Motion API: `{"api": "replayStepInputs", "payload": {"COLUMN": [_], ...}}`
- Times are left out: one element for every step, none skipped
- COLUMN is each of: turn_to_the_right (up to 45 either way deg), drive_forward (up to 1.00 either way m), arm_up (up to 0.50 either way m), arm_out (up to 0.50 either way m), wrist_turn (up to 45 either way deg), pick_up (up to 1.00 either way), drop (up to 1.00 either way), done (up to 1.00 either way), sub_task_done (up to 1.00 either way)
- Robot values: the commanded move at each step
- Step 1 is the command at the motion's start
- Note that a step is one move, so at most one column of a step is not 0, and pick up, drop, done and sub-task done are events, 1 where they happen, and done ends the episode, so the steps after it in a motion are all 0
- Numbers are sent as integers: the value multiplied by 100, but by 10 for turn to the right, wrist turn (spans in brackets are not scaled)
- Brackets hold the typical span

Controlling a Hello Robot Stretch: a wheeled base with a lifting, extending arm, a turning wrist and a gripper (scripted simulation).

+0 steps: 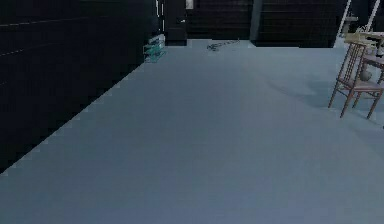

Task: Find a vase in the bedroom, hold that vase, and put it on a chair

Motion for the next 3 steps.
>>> {"api": "replayStepInputs", "payload": {"turn_to_the_right": [0,0,0], "drive_forward": [100,100,100], "arm_up": [0,0,0], "arm_out": [0,0,0], "wrist_turn": [0,0,0], "pick_up": [0,0,0], "drop": [0,0,0], "done": [0,0,0], "sub_task_done": [0,0,0]}}
